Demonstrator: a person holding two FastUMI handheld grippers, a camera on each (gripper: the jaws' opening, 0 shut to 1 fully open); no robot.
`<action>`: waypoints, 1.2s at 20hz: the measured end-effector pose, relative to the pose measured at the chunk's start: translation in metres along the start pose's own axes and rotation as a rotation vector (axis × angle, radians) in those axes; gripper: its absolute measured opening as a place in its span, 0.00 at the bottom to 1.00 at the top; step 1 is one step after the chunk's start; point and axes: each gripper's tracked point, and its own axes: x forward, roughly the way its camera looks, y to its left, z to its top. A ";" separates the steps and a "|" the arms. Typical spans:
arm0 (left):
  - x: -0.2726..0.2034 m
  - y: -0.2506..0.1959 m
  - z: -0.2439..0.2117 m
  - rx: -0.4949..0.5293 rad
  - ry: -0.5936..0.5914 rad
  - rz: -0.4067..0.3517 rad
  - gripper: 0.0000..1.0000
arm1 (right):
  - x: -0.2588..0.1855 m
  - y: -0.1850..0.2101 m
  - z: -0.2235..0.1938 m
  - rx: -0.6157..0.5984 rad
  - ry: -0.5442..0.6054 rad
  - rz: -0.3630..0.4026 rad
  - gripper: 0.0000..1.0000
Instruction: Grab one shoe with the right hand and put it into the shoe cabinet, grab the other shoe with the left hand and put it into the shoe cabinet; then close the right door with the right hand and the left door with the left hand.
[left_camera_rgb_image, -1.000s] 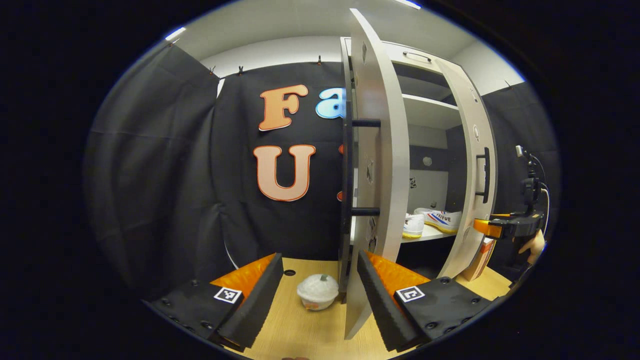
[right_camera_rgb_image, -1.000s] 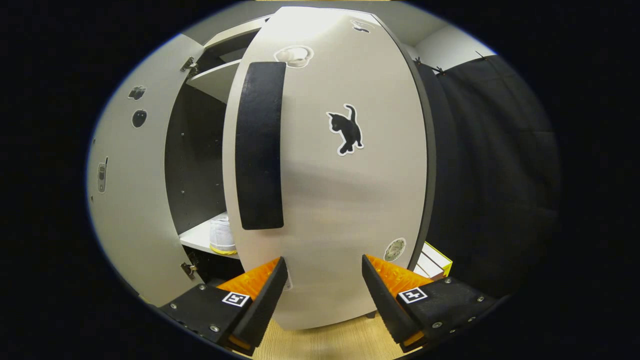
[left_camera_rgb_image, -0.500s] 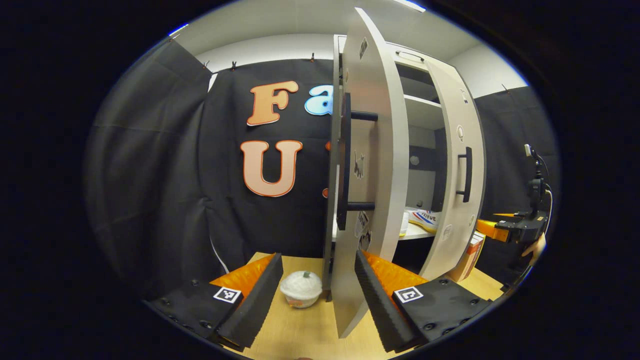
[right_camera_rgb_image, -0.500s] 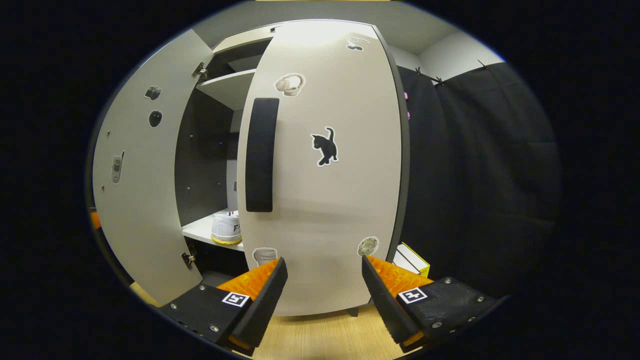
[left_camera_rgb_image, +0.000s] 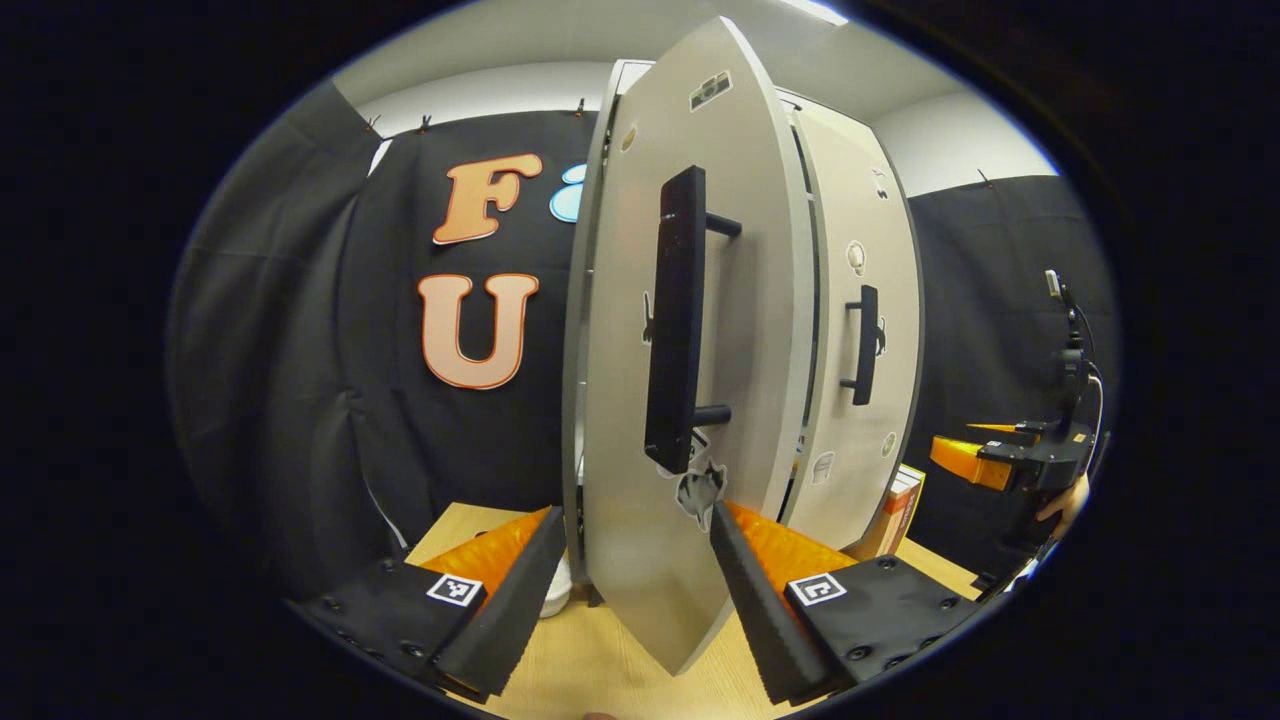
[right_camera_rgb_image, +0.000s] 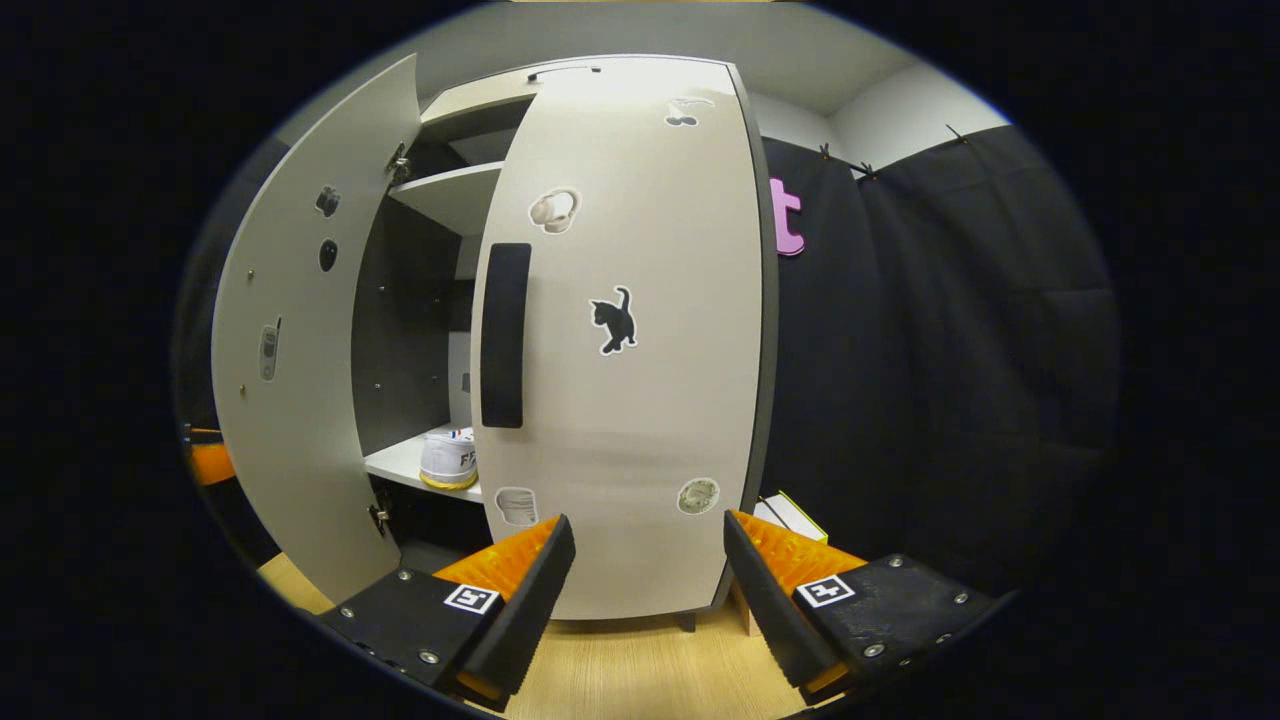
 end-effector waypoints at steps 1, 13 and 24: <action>0.003 -0.006 0.000 0.010 -0.001 -0.007 0.99 | -0.002 -0.003 0.001 0.002 -0.002 -0.006 0.93; 0.100 -0.077 -0.025 -0.017 0.056 -0.096 0.97 | -0.029 -0.054 0.009 0.017 -0.033 -0.116 0.92; 0.146 -0.086 -0.032 0.023 0.043 -0.040 0.97 | -0.042 -0.090 0.015 0.024 -0.043 -0.190 0.92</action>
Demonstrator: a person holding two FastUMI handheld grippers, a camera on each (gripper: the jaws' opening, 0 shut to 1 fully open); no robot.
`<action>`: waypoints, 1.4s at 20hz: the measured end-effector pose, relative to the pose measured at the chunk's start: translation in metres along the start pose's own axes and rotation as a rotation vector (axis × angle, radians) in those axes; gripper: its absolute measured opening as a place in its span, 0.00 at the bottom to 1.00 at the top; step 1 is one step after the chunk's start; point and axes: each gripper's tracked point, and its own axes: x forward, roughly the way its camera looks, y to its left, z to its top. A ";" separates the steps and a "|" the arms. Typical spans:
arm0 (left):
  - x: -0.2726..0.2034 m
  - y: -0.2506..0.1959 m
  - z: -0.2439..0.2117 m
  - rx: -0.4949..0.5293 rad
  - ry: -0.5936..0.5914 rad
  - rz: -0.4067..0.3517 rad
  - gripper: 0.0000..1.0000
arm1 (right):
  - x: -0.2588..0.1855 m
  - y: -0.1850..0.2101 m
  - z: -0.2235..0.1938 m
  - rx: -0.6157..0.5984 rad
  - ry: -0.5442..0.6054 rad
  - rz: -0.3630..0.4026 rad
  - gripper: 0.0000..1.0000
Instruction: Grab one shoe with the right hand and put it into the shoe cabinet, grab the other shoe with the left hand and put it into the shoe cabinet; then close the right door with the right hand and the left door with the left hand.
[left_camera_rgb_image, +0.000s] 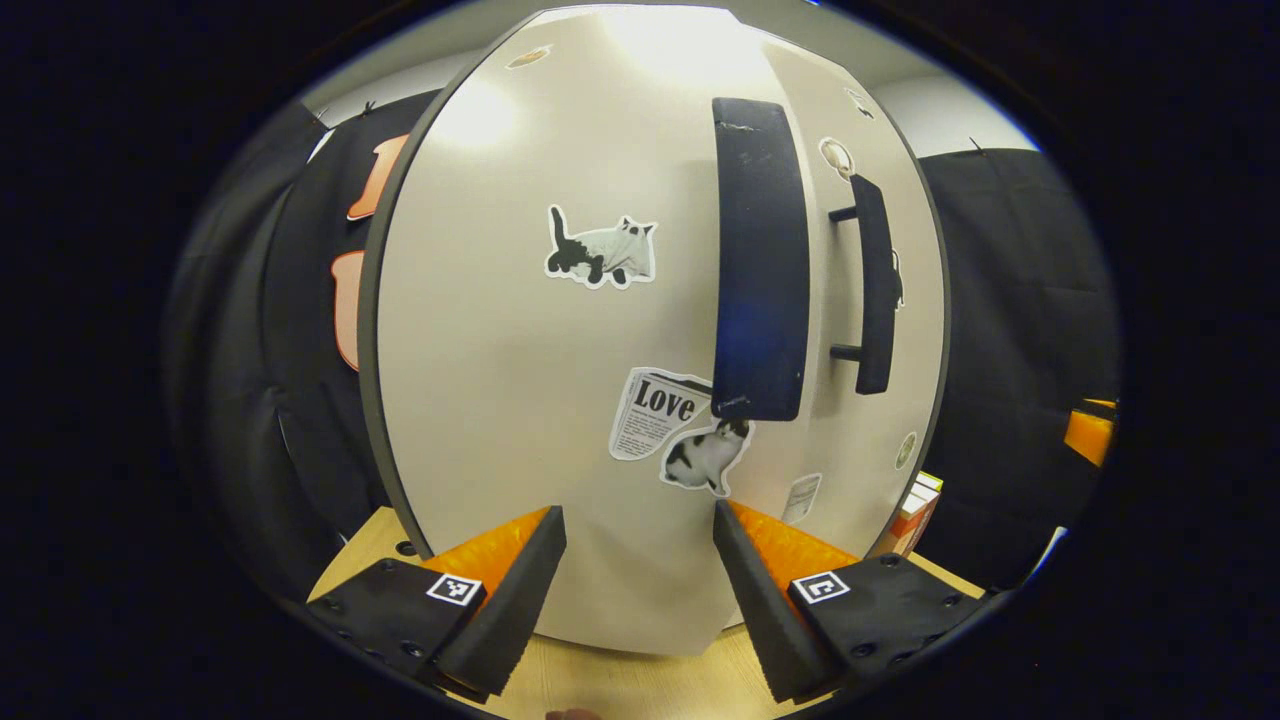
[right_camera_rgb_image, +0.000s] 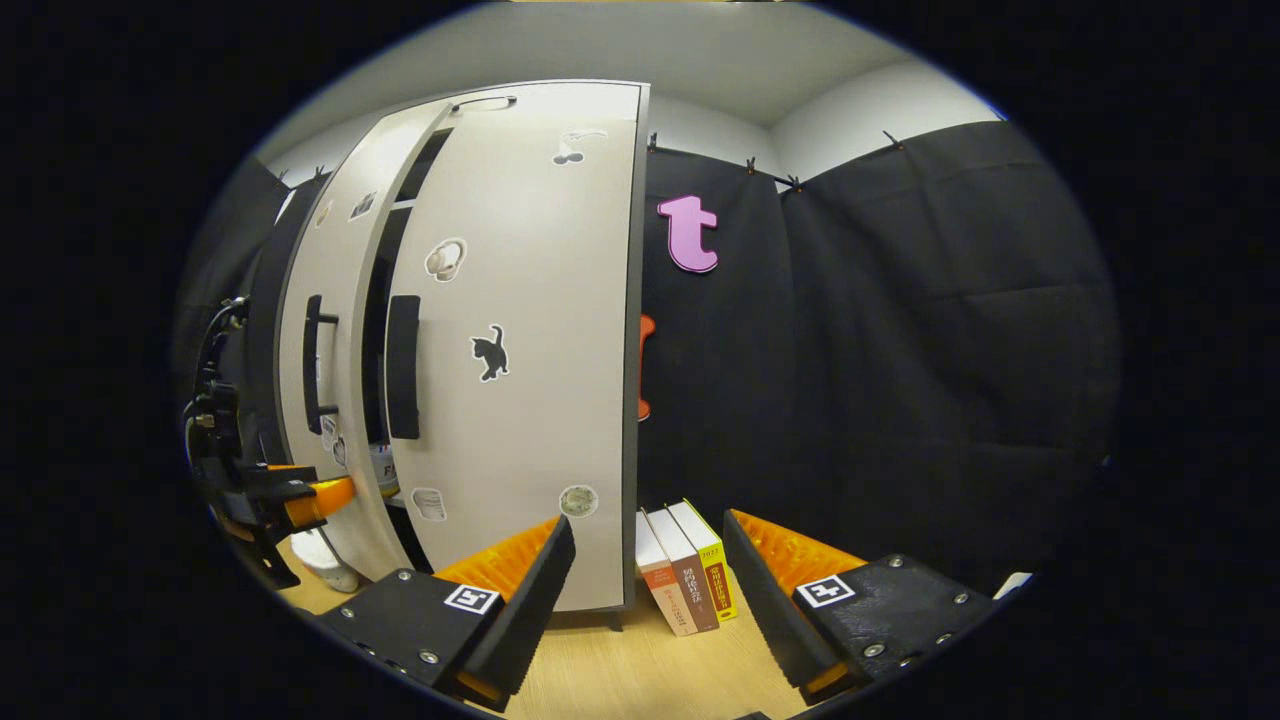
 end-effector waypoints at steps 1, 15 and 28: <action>0.003 0.000 0.000 0.004 -0.001 0.007 0.99 | 0.000 -0.001 0.001 -0.002 0.002 0.002 0.92; -0.076 0.015 0.044 0.012 -0.010 0.026 0.97 | 0.002 0.006 0.058 0.003 -0.026 0.091 0.92; -0.237 0.136 0.169 0.002 -0.165 0.250 0.96 | -0.023 -0.006 0.118 -0.007 -0.098 0.112 0.92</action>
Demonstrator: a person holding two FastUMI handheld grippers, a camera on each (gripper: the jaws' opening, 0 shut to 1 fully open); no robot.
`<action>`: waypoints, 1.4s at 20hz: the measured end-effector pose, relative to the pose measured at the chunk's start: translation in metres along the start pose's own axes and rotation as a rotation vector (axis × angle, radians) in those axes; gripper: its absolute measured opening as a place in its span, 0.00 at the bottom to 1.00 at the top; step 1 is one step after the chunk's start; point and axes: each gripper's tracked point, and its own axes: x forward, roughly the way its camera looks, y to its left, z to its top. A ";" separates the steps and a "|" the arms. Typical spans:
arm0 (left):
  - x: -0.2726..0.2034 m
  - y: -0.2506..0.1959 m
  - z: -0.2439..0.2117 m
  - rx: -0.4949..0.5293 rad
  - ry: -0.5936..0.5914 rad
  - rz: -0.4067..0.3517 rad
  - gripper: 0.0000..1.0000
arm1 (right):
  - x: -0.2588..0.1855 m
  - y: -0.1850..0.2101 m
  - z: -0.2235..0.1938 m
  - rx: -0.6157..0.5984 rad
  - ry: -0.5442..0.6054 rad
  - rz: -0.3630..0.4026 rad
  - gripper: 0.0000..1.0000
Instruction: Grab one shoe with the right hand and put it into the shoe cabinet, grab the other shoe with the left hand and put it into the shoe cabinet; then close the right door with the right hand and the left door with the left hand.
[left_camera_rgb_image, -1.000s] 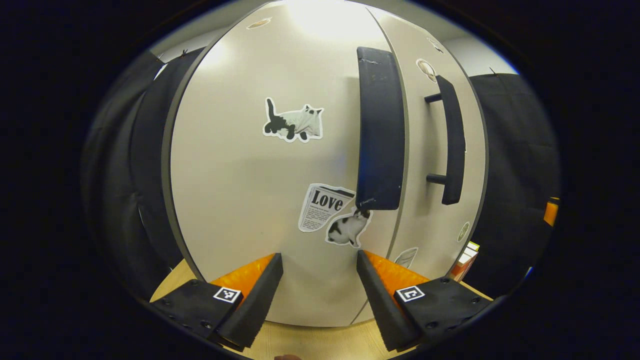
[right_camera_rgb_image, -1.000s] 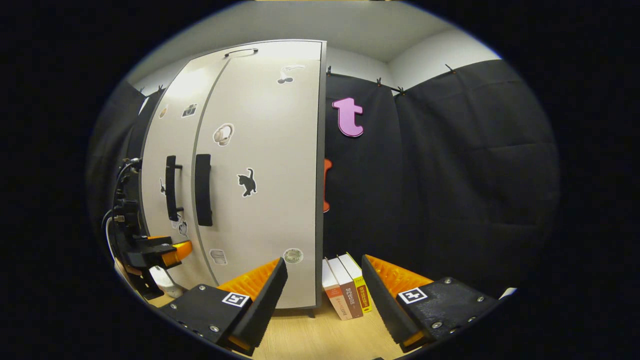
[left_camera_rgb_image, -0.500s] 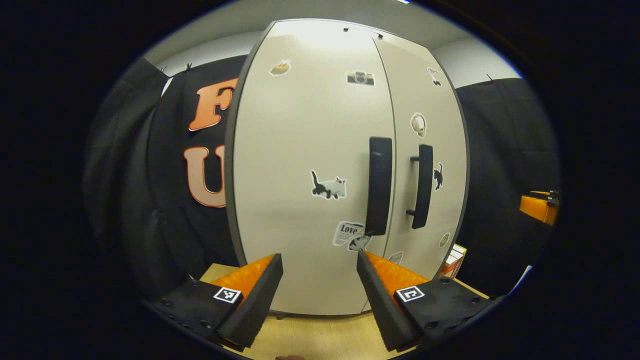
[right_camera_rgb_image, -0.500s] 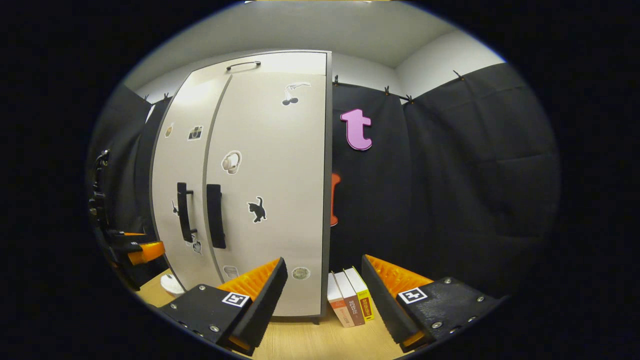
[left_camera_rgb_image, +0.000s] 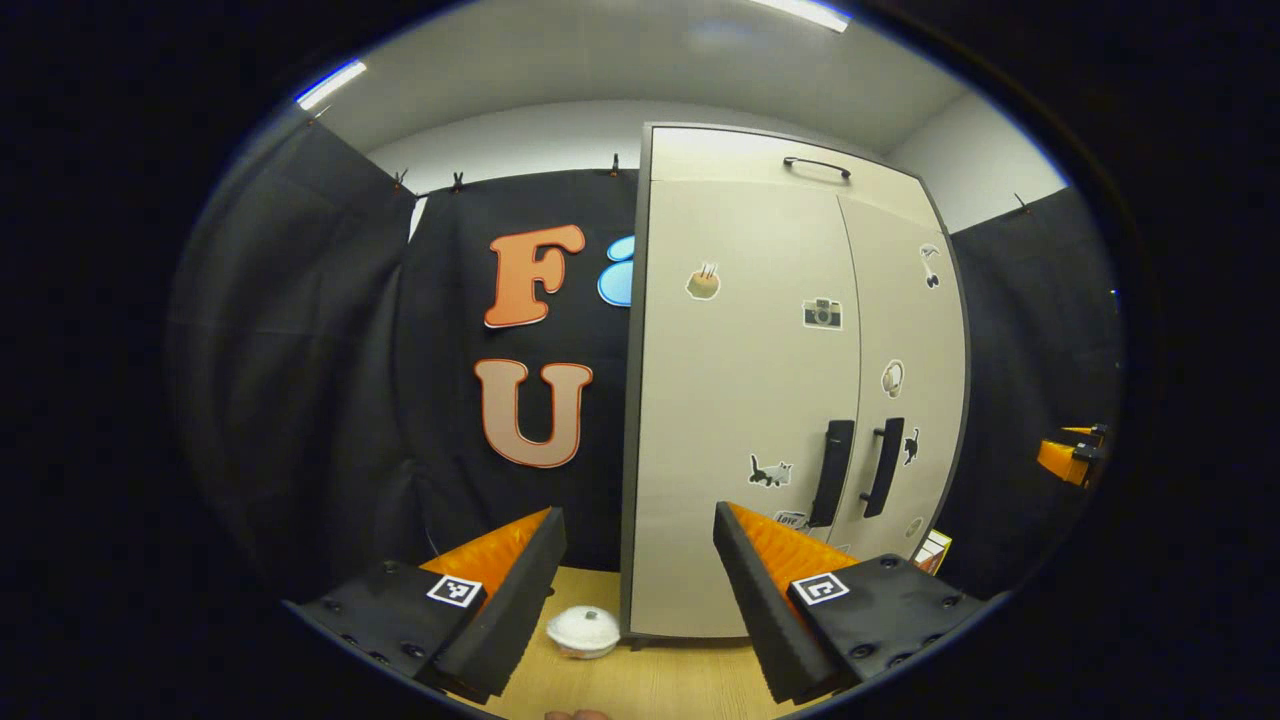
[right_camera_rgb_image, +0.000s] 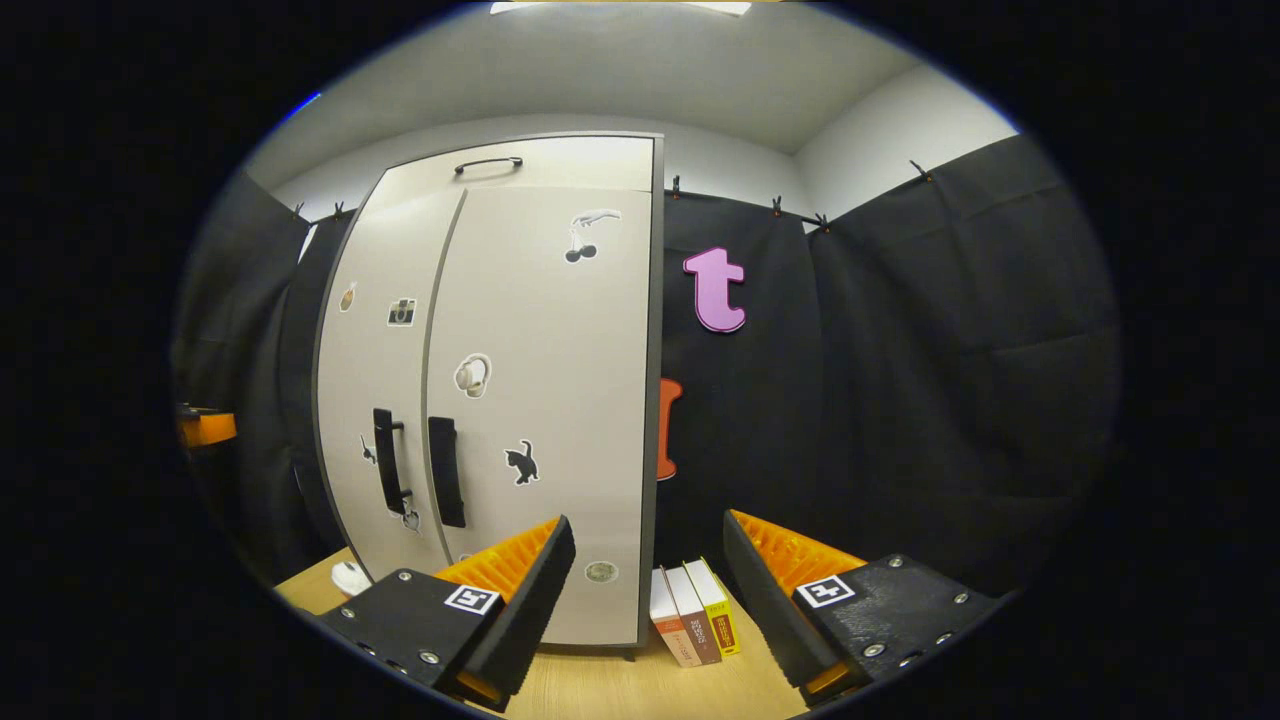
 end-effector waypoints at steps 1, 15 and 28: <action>-0.006 0.009 0.004 0.002 -0.005 0.018 0.96 | -0.001 0.000 0.002 -0.004 -0.001 -0.001 0.92; -0.030 0.032 0.016 -0.021 -0.035 0.063 0.96 | -0.011 0.012 0.014 -0.027 -0.020 0.019 0.92; -0.037 0.033 0.015 -0.008 -0.033 0.065 0.96 | -0.014 0.012 0.011 -0.029 -0.015 0.020 0.88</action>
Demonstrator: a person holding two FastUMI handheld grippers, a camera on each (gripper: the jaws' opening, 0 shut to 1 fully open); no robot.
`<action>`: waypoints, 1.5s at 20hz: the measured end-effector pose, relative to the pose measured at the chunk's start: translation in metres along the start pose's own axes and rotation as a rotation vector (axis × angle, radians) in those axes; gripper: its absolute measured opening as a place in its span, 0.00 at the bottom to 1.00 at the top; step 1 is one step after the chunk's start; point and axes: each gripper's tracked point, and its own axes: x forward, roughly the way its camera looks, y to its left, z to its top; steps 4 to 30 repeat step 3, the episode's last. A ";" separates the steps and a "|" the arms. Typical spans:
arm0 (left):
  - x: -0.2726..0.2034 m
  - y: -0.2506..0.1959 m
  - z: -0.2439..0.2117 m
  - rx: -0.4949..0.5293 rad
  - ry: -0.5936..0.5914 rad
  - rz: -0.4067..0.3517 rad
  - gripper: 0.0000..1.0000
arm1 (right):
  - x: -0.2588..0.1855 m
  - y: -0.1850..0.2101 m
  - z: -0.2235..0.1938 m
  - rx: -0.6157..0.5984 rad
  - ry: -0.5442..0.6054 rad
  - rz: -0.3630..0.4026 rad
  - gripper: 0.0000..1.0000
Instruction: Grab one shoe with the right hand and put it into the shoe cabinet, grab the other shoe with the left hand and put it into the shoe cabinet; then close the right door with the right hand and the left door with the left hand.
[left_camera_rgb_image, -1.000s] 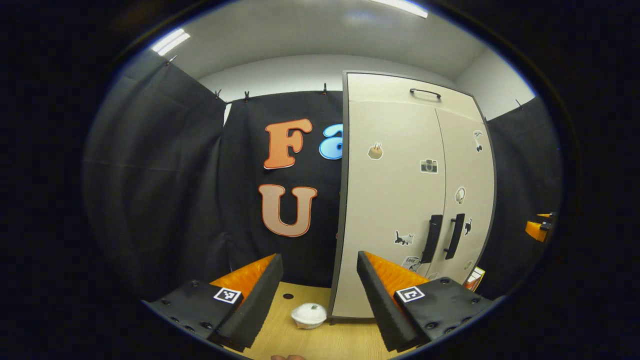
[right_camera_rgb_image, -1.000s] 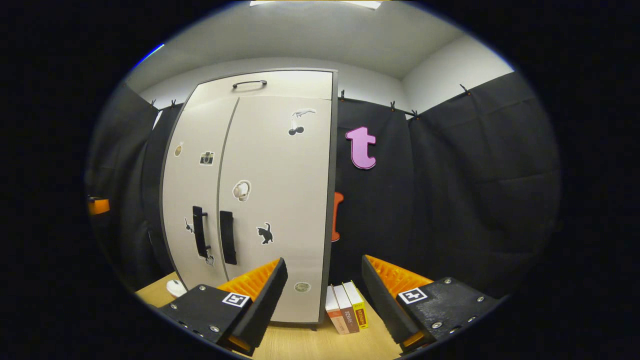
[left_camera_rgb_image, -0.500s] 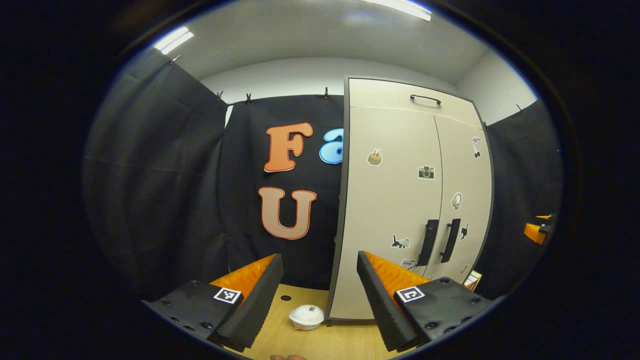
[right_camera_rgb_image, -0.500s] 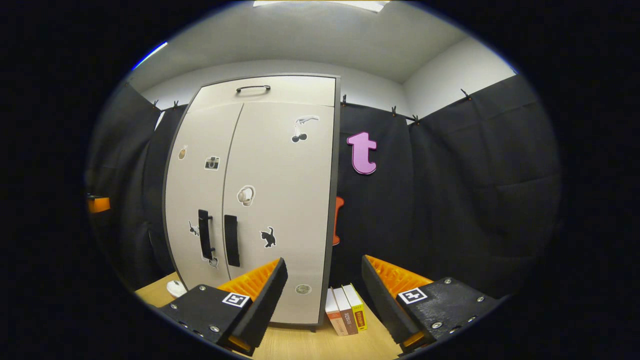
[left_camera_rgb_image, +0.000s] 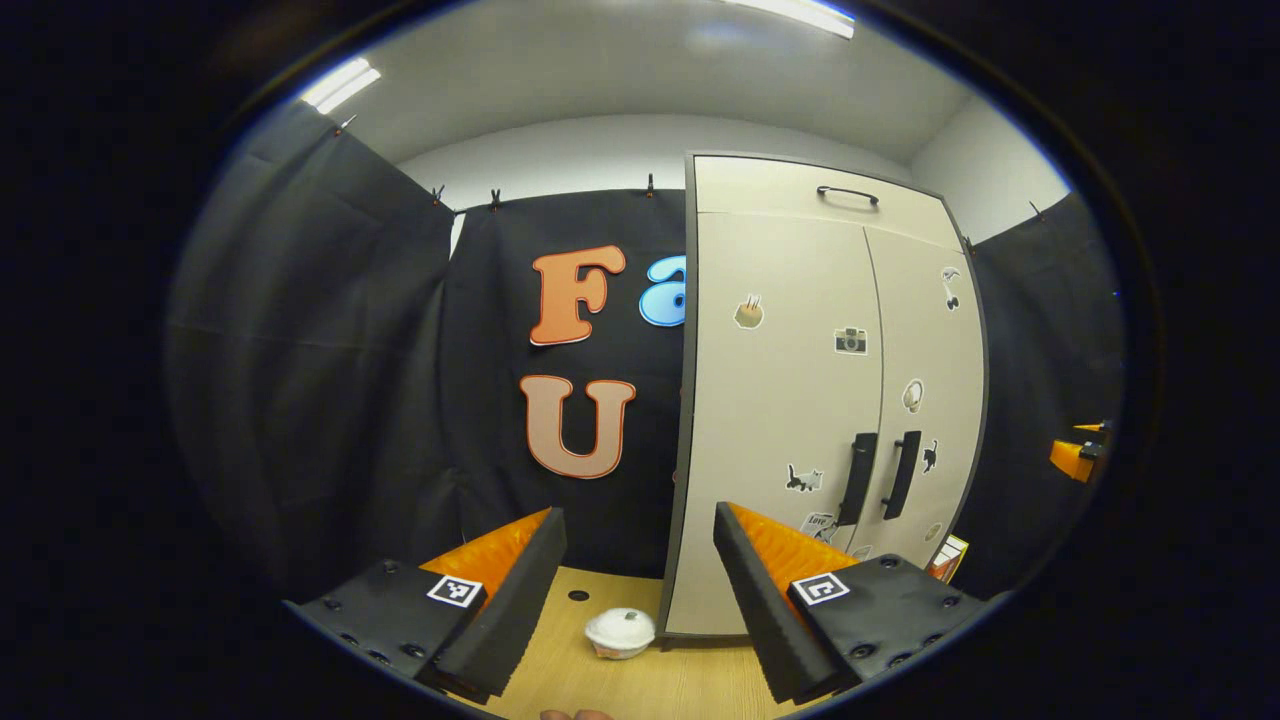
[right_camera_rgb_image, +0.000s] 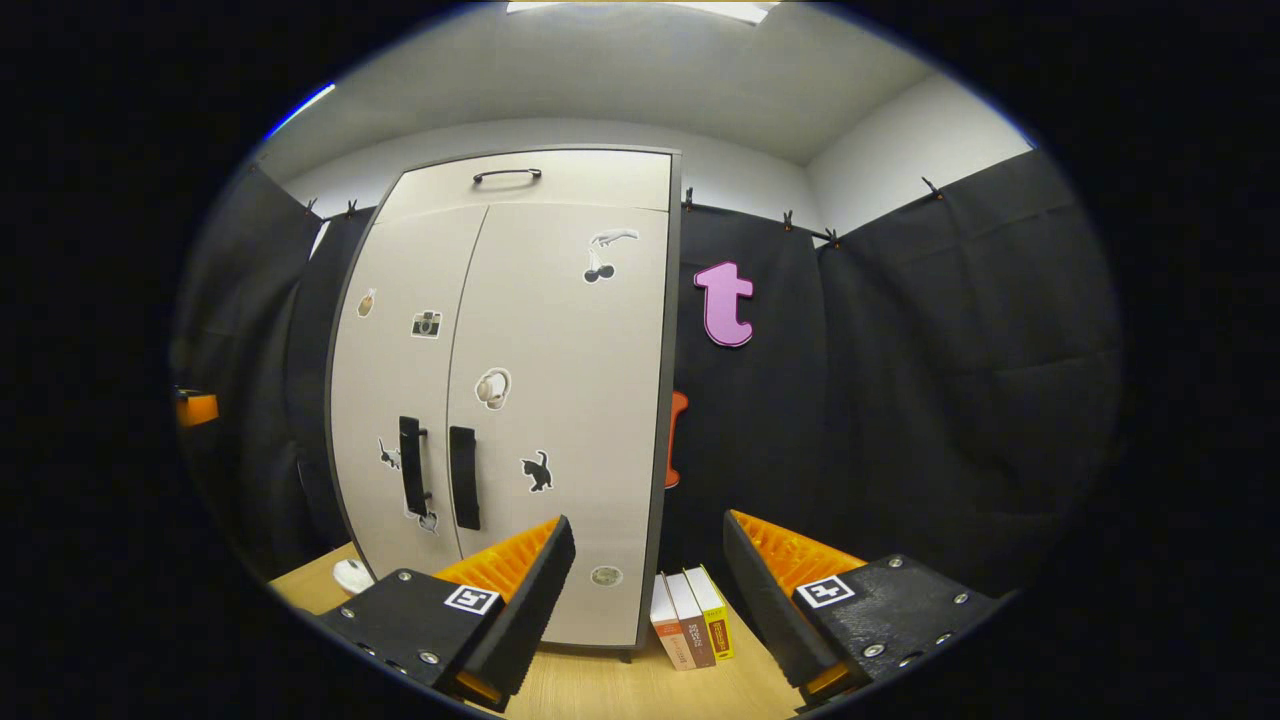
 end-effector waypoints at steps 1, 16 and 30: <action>0.001 0.000 0.001 0.000 0.000 -0.002 0.96 | 0.000 0.001 0.000 0.001 0.000 0.001 0.87; 0.000 -0.003 0.000 0.004 -0.005 -0.008 0.96 | 0.000 0.000 -0.002 0.002 0.002 -0.001 0.87; 0.000 -0.003 0.000 0.004 -0.005 -0.008 0.96 | 0.000 0.000 -0.002 0.002 0.002 -0.001 0.87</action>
